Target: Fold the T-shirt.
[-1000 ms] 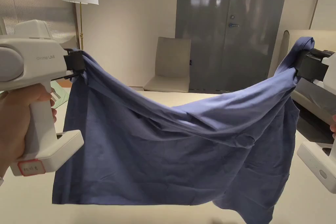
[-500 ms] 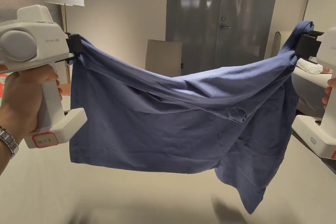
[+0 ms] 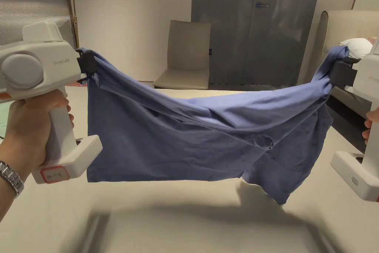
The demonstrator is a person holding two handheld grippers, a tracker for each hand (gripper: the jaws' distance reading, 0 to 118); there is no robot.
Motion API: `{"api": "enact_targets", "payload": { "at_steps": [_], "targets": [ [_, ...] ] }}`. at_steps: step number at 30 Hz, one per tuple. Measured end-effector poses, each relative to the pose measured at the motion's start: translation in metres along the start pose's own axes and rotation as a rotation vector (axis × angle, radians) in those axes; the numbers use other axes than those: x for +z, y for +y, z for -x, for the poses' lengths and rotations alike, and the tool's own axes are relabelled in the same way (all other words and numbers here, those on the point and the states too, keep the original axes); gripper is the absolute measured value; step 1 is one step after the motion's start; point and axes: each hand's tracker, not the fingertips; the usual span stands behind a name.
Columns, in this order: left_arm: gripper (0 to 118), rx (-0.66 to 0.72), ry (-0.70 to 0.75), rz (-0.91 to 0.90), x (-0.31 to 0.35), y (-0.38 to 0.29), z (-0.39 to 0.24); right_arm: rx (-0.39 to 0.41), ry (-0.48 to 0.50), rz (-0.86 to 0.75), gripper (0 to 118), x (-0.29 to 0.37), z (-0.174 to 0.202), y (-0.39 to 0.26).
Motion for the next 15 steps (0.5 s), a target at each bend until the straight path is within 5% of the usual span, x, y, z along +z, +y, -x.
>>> {"api": "enact_targets", "payload": {
  "at_steps": [15],
  "targets": [
    [6,-0.107,0.032,0.194,0.142,-0.091,0.021,0.016,0.058,0.184,10,0.134,-0.015,-0.083]
  ]
}}
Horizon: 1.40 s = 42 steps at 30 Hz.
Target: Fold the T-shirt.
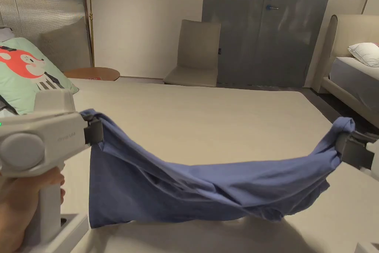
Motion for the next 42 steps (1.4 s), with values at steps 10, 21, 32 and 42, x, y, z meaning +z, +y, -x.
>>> {"api": "enact_targets", "payload": {
  "at_steps": [10,21,32,42],
  "targets": [
    [6,0.104,0.004,0.213,0.077,-0.114,0.029,-0.025,0.0,0.177,10,0.065,-0.018,-0.085],
    [6,0.147,0.095,0.466,0.094,-0.217,0.049,-0.01,-0.102,0.477,10,0.071,-0.033,-0.194],
    [6,0.172,0.165,0.583,0.083,-0.258,0.076,0.01,-0.172,0.623,10,0.048,-0.046,-0.249],
    [109,0.158,0.104,0.314,0.11,-0.213,0.065,0.047,-0.153,0.288,102,0.079,-0.04,-0.191]
  ]
}}
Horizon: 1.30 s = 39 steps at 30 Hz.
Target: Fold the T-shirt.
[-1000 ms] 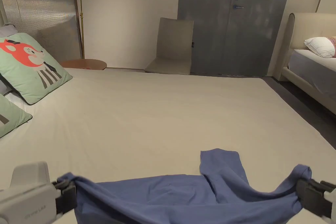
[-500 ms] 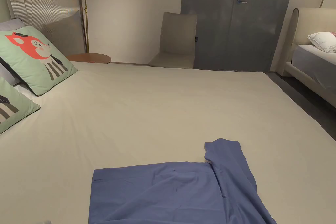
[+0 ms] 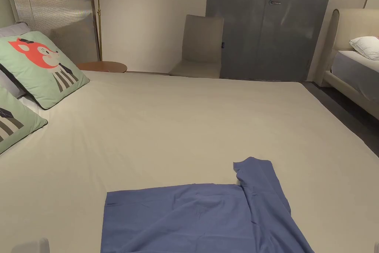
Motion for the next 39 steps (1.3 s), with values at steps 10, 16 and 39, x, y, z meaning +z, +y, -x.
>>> {"api": "enact_targets", "payload": {
  "at_steps": [10,16,39],
  "targets": [
    [26,-0.172,-0.035,-0.446,0.053,0.071,-0.074,-0.03,0.079,-0.509,58,0.06,0.05,0.089],
    [0,-0.175,-0.071,-0.481,0.06,0.08,-0.094,-0.013,0.078,-0.54,0,0.054,0.072,0.095],
    [100,-0.099,0.057,0.202,-0.237,0.133,-0.039,-0.023,0.076,-0.241,0,-0.072,0.078,0.077]
  ]
}}
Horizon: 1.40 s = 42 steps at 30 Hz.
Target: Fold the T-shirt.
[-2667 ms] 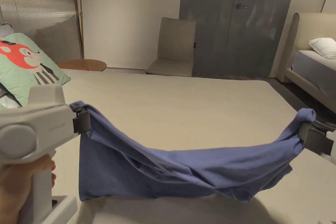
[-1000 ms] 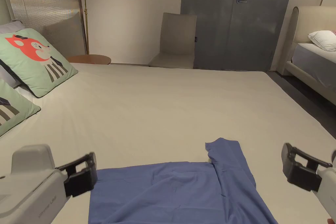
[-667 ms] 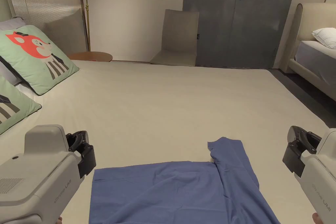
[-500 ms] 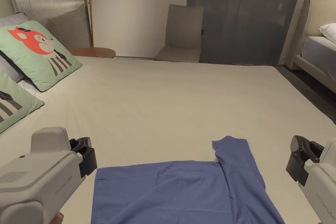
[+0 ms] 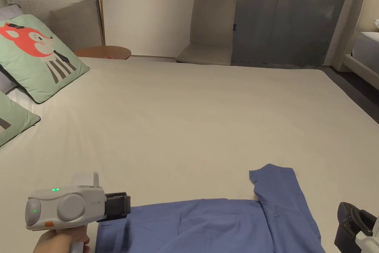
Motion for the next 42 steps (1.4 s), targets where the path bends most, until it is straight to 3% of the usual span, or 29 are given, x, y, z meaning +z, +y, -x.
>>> {"api": "enact_targets", "payload": {
  "at_steps": [3,9,10,12,13,15,16,25,29,32,34,36,37,40,42],
  "targets": [
    [77,0.01,0.021,0.072,-0.03,-0.007,0.0,-0.007,-0.016,0.036,0,-0.014,-0.003,-0.007],
    [69,-0.022,0.05,0.04,-0.029,-0.021,-0.01,0.007,-0.027,0.091,0,-0.038,-0.008,-0.015],
    [53,-0.022,0.051,0.017,-0.025,-0.021,-0.011,0.002,-0.026,0.102,1,-0.043,-0.009,-0.015],
    [4,-0.006,0.022,-0.003,-0.02,-0.019,-0.01,-0.006,-0.039,0.155,7,-0.059,-0.011,-0.013],
    [4,0.003,0.017,-0.003,-0.014,-0.019,-0.011,-0.01,-0.049,0.17,29,-0.07,-0.013,-0.011],
    [4,-0.003,-0.001,-0.034,-0.006,-0.02,-0.013,-0.011,-0.057,0.236,105,-0.095,-0.018,-0.009],
    [4,-0.002,-0.006,-0.045,-0.002,-0.02,-0.014,-0.027,-0.078,0.255,116,-0.107,-0.021,-0.008],
    [4,-0.054,-0.015,-0.099,0.019,-0.019,-0.023,-0.048,-0.162,0.537,106,-0.217,-0.038,-0.022],
    [4,-0.052,-0.012,-0.085,0.016,-0.02,-0.023,0.046,-0.157,0.612,100,-0.229,-0.024,-0.042],
    [4,-0.059,-0.009,-0.087,0.016,-0.022,-0.024,0.094,-0.123,0.537,67,-0.217,-0.008,-0.042],
    [4,-0.062,-0.007,-0.09,0.017,-0.023,-0.026,0.138,-0.033,0.533,22,-0.213,0.001,-0.041],
    [4,-0.053,-0.012,-0.09,0.018,-0.023,-0.025,0.16,0.006,0.533,4,-0.212,0.008,-0.041],
    [4,-0.042,-0.017,-0.088,0.019,-0.023,-0.025,0.152,-0.03,0.529,4,-0.211,0.008,-0.039],
    [4,-0.015,-0.027,-0.099,0.027,-0.022,-0.02,0.001,-0.002,0.479,3,-0.2,-0.01,-0.03],
    [4,-0.005,-0.034,-0.112,0.035,-0.02,-0.015,-0.037,0.015,0.414,3,-0.182,-0.021,-0.021]
  ]
}}
